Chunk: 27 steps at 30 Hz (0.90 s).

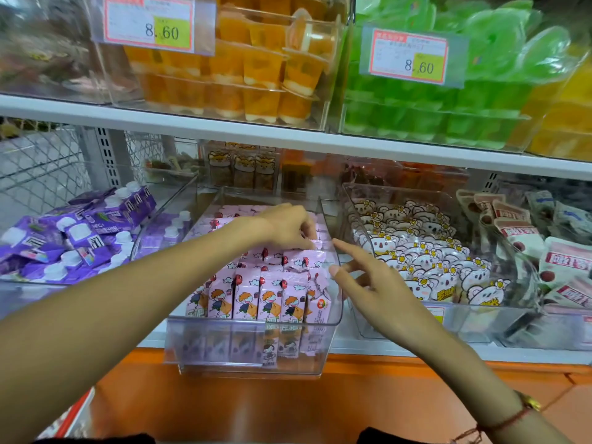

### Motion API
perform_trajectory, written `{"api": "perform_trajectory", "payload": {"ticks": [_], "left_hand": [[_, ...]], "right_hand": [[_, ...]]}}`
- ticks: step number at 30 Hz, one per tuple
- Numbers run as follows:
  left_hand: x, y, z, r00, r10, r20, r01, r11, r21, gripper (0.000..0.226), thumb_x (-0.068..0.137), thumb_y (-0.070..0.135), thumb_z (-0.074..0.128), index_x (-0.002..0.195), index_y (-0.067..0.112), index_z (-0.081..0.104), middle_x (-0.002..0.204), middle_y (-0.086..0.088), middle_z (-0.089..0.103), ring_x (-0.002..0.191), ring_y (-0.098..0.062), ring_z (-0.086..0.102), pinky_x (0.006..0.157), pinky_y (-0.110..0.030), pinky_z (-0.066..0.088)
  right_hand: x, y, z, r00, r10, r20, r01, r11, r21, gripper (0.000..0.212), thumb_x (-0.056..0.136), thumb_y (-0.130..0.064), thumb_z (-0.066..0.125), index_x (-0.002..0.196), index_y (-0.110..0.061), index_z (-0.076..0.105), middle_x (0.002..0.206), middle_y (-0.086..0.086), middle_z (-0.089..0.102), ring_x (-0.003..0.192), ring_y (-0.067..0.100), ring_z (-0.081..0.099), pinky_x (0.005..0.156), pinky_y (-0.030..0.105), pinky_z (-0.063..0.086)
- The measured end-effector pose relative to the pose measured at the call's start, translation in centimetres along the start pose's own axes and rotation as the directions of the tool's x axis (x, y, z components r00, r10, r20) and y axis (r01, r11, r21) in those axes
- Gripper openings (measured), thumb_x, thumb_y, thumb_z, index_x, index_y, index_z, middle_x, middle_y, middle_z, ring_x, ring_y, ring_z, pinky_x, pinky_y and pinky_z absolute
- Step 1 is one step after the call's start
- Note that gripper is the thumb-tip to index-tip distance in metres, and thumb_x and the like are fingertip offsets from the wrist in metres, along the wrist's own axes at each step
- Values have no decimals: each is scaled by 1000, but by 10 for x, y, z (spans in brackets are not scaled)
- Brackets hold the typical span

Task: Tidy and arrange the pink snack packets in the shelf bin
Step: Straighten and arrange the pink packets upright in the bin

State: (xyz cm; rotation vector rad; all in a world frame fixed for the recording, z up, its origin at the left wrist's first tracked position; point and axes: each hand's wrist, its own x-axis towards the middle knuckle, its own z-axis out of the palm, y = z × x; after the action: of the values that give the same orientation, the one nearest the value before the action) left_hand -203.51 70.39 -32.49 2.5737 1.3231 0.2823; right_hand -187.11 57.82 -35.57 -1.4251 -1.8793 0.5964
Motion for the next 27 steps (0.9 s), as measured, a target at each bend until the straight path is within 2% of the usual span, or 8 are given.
{"api": "perform_trajectory", "payload": {"ticks": [4, 8, 12, 15, 19, 22, 25, 27], "left_hand": [[-9, 10, -4, 966, -81, -245, 35, 981, -189, 18, 93, 22, 61, 108, 14, 65, 113, -3, 65, 101, -18, 58, 89, -36, 48], [-41, 22, -3, 763, -265, -589, -144, 819, -556, 9, 96, 16, 54, 105, 15, 57, 104, -3, 63, 93, -14, 59, 81, -29, 50], [-84, 23, -2, 615, -401, -679, -288, 688, -667, 9, 95, 15, 57, 93, 24, 56, 94, 0, 66, 93, -21, 64, 86, -41, 54], [-113, 26, 5, 626, -415, -660, -316, 639, -702, 4, 94, 20, 58, 94, 23, 60, 94, -2, 69, 93, -17, 66, 87, -36, 55], [-132, 32, 8, 643, -444, -624, -344, 560, -754, 10, 91, 24, 61, 99, 20, 65, 93, 5, 71, 90, -5, 67, 84, -28, 56], [-135, 32, 5, 646, -441, -623, -369, 535, -760, 12, 91, 20, 61, 102, 19, 66, 95, 9, 72, 91, -1, 67, 83, -21, 54], [-136, 28, 6, 659, -442, -609, -369, 516, -773, 21, 91, 21, 60, 113, 23, 62, 111, 14, 67, 103, 4, 63, 87, -20, 53], [-136, 25, 8, 680, -437, -589, -348, 514, -784, 24, 93, 21, 59, 116, 26, 58, 118, 16, 63, 108, 5, 59, 91, -27, 53]], "right_hand": [[1, 2, 0, 1000, 3, -9, -3, 1000, 7, 36, 96, -38, 48, 130, -47, 42, 81, -14, 59, 67, 5, 62, 61, 23, 46], [3, -1, 1, 999, 16, -39, -16, 1000, -8, 37, 95, -37, 50, 132, -36, 48, 89, -17, 57, 80, 0, 58, 68, 15, 44], [4, -17, 3, 962, -102, -251, 97, 995, -32, 32, 92, -30, 57, 124, -30, 53, 100, -11, 58, 91, 6, 54, 77, 23, 42], [0, -35, 8, 943, -167, -287, 191, 980, 58, 38, 90, -37, 57, 127, -31, 50, 112, -9, 57, 102, 5, 53, 85, 21, 40], [-4, -55, 26, 979, -193, -57, 197, 978, 64, 51, 92, -47, 51, 140, -38, 38, 133, -18, 47, 124, -3, 39, 97, 14, 31], [-1, -64, 34, 971, -239, -24, 240, 965, 108, 32, 95, -34, 53, 127, -35, 50, 114, -26, 58, 107, -7, 52, 89, 9, 39], [6, -67, 37, 989, -134, -70, 148, 952, 268, 23, 93, -26, 58, 117, -24, 57, 105, -9, 67, 94, 6, 64, 86, 26, 51], [11, -66, 37, 996, -17, -88, 56, 884, 464, 18, 92, -23, 60, 110, -18, 58, 96, -1, 69, 82, 8, 68, 76, 21, 54]]}}
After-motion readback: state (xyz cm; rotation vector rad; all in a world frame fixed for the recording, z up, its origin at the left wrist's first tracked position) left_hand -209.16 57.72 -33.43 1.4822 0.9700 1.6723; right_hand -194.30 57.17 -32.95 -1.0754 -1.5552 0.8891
